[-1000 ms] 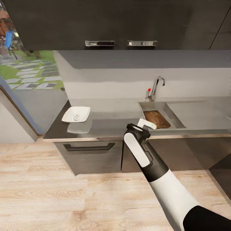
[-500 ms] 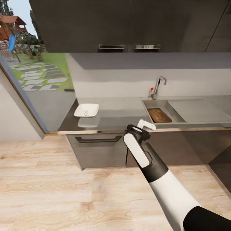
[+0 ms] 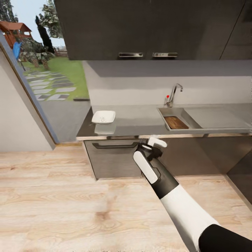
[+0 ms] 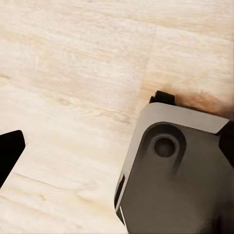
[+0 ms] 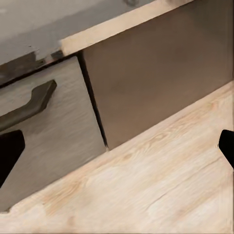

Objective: In the kitchen, take the Vidalia onion out of the sink, dice it on the chopping board with the paring knife, put the diced onion into the bowl on the countertop, then place both the paring knife and the chopping board into the sink.

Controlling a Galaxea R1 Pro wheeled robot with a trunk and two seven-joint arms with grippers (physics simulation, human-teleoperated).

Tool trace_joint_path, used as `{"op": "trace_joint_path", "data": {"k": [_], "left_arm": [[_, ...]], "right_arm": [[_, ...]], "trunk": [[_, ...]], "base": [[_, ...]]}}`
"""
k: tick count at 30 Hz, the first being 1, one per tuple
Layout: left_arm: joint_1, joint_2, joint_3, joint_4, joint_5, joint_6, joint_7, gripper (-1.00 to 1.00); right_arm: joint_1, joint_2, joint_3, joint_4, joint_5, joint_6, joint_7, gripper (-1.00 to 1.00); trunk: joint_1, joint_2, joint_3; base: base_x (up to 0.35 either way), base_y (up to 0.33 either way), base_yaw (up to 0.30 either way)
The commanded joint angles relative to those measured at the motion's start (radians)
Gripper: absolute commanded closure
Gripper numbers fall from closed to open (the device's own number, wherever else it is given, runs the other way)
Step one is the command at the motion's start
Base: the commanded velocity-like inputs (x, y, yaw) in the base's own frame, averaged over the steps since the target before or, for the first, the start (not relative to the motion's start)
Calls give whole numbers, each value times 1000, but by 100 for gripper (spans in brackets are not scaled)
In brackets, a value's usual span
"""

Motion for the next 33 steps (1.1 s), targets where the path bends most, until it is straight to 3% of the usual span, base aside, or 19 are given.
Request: {"op": "trace_joint_path", "data": {"k": [1,3,6,8,9,11,13,16,17,19,21,27,33], "left_arm": [[-2,0,4,5,3,-9,1,-100],[-2,0,4,5,3,-9,1,-100],[-2,2,4,4,3,-12,1,-100],[-2,5,4,2,2,-16,1,-100],[-2,11,4,1,1,-19,0,-100],[-2,17,4,0,-1,-23,-2,-100],[-2,21,5,-5,-1,-60,-3,-100],[-2,22,6,-25,-2,-146,-4,-100],[-2,22,6,-44,-3,-178,-4,-100],[-2,20,6,-94,-3,-200,-4,-100],[-2,19,3,-134,-2,-211,-8,-100],[-2,20,-1,-114,-2,-271,-10,-100],[-2,20,-1,-83,-3,-283,-10,-100]], "right_arm": [[-1,0,1,72,33,-34,40,-100],[-1,0,1,216,80,-110,130,-100],[-1,0,1,517,128,-289,322,-100],[-1,0,1,792,171,-488,511,-100],[1,0,0,941,192,-620,638,-100],[54,0,0,1032,207,-751,780,-100],[171,-7,0,1072,215,-828,860,-100],[253,-73,0,1086,218,-890,898,-100],[297,-110,0,1089,218,-926,913,-100],[356,-166,0,1091,218,-973,942,-100],[421,-201,0,1092,217,-994,977,-100],[453,-208,-1,1093,217,-1004,992,-100],[454,-208,-2,1093,217,-1003,991,-100]], "trunk": [[0,-2,0],[0,-2,3],[0,-2,8],[0,-2,11],[0,-2,12],[0,-2,15],[0,-2,19],[0,-2,23],[0,-2,25],[0,-2,28],[0,-2,31],[0,-2,41],[0,-2,51]], "base": [[-280,177,0],[-280,177,0],[-274,168,0],[-148,76,0],[-59,30,0],[-31,16,0],[-12,6,0],[-3,2,0],[-1,1,0],[0,0,0],[0,0,0],[0,0,0],[0,0,0]]}}
